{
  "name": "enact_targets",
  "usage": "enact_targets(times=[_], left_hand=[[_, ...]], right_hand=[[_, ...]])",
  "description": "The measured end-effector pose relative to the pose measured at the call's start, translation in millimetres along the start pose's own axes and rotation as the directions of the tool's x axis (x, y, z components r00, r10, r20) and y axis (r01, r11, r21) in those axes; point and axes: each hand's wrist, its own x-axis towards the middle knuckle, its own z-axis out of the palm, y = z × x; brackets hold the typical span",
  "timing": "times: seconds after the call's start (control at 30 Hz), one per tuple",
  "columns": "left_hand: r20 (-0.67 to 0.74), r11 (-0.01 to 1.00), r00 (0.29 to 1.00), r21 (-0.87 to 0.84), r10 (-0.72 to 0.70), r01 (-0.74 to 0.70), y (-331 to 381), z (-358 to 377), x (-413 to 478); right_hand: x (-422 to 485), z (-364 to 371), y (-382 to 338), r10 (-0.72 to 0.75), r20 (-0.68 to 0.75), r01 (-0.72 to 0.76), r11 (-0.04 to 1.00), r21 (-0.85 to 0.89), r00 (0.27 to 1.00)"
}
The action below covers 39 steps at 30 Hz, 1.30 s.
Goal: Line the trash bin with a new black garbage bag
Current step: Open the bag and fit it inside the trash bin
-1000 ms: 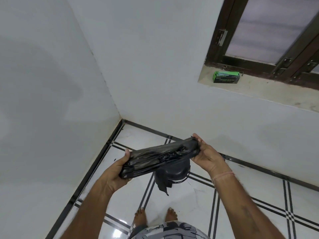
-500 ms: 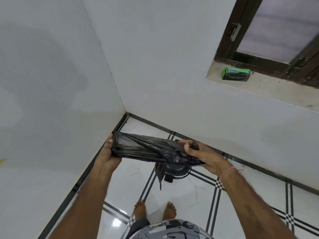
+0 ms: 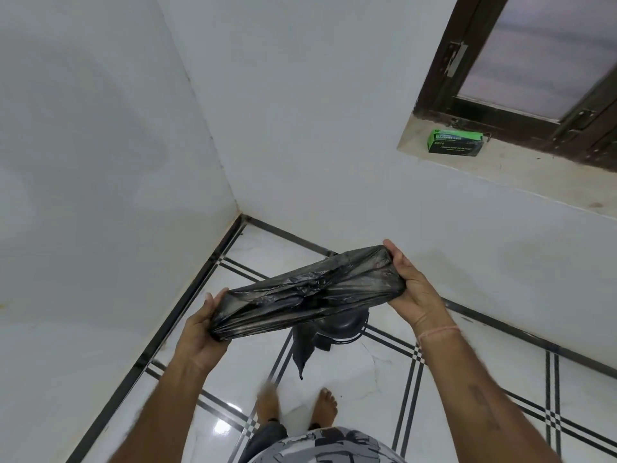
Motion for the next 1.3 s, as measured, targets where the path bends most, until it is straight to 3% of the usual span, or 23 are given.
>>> enact_targets(times=[0.13, 0.3, 0.37, 0.4, 0.43, 0.5, 0.53, 0.57, 0.6, 0.63, 0.67, 0.7, 0.8, 0.87, 0.93, 0.97, 1.03, 1.07, 1.1, 1.13, 1.17, 1.23, 1.3], left_hand=[[0.066, 0.991, 0.998, 0.130, 0.016, -0.024, 0, 18, -1], [0.068, 0.872, 0.990, 0.469, 0.122, -0.140, 6, 81, 6], [0.126, 0.803, 0.968, 0.541, 0.217, -0.251, 20, 124, 0], [0.180, 0.767, 0.937, 0.537, 0.301, -0.350, 30, 148, -6], [0.257, 0.719, 0.883, 0.512, 0.394, -0.470, 39, 169, -12], [0.423, 0.543, 0.721, 0.475, 0.549, -0.692, 49, 197, -25], [0.477, 0.433, 0.670, 0.519, 0.569, -0.737, 44, 196, -21], [0.472, 0.382, 0.699, 0.603, 0.537, -0.700, 29, 180, -8], [0.402, 0.386, 0.788, 0.709, 0.465, -0.590, 9, 157, 8], [0.294, 0.458, 0.893, 0.777, 0.342, -0.431, -17, 124, 15], [0.177, 0.546, 0.963, 0.796, 0.205, -0.262, -37, 91, 23], [0.119, 0.619, 0.989, 0.772, 0.086, -0.146, -47, 64, 31], [0.086, 0.674, 0.996, 0.737, -0.020, -0.050, -27, 51, 39], [0.151, 0.678, 0.985, 0.716, 0.081, -0.165, 8, 93, 35], [0.294, 0.673, 0.940, 0.662, 0.172, -0.330, 51, 141, 29], [0.357, 0.675, 0.910, 0.621, 0.209, -0.399, 65, 159, 28], [0.465, 0.647, 0.849, 0.572, 0.251, -0.504, 79, 170, 18], [0.475, 0.583, 0.846, 0.626, 0.242, -0.518, 76, 160, 22], [0.460, 0.484, 0.863, 0.718, 0.209, -0.500, 69, 142, 30], [0.407, 0.417, 0.899, 0.798, 0.160, -0.435, 56, 114, 37], [0.322, 0.407, 0.942, 0.850, 0.098, -0.333, 43, 85, 47], [0.170, 0.469, 0.985, 0.872, -0.019, -0.141, 33, 44, 56], [0.110, 0.547, 0.993, 0.834, -0.053, -0.063, 41, 28, 52]], right_hand=[[5, -2, 15, 0.008, 0.038, 0.002, 0.964, -0.266, 0.999], [15, 43, 16, 0.117, -0.004, -0.095, 0.787, -0.610, 0.993], [21, 78, 2, -0.028, -0.034, 0.000, 0.772, -0.636, 0.999], [22, 99, -9, -0.206, 0.008, 0.159, 0.729, -0.666, 0.978], [18, 117, -20, -0.422, 0.113, 0.375, 0.614, -0.695, 0.900], [-2, 135, -32, -0.786, 0.378, 0.737, 0.140, -0.662, 0.490], [-7, 134, -27, -0.803, 0.496, 0.769, -0.076, -0.634, 0.330], [-1, 119, -12, -0.738, 0.580, 0.716, -0.193, -0.671, 0.344], [7, 97, 10, -0.595, 0.584, 0.574, -0.237, -0.784, 0.552], [7, 66, 41, -0.416, 0.436, 0.355, -0.260, -0.898, 0.798], [10, 31, 68, -0.272, 0.248, 0.181, -0.248, -0.952, 0.930], [17, 3, 84, -0.173, 0.093, 0.071, -0.128, -0.989, 0.981], [33, -6, 78, -0.056, -0.158, -0.114, 0.469, -0.876, 0.986], [44, 39, 49, -0.171, -0.174, -0.043, 0.583, -0.811, 0.970], [37, 102, 14, -0.471, -0.040, 0.203, 0.453, -0.868, 0.881], [23, 130, 0, -0.637, 0.094, 0.377, 0.326, -0.867, 0.765], [-8, 158, -2, -0.840, 0.345, 0.606, -0.025, -0.795, 0.419], [-14, 153, 11, -0.816, 0.414, 0.550, -0.146, -0.823, 0.404], [-8, 138, 35, -0.717, 0.409, 0.405, -0.192, -0.894, 0.564], [-5, 117, 65, -0.529, 0.279, 0.188, -0.220, -0.957, 0.802], [0, 89, 95, -0.313, 0.082, 0.009, -0.229, -0.973, 0.946], [2, 50, 130, -0.109, -0.152, -0.153, 0.001, -0.988, 0.982], [-3, 40, 136, -0.072, -0.220, -0.176, 0.387, -0.905, 0.973]])
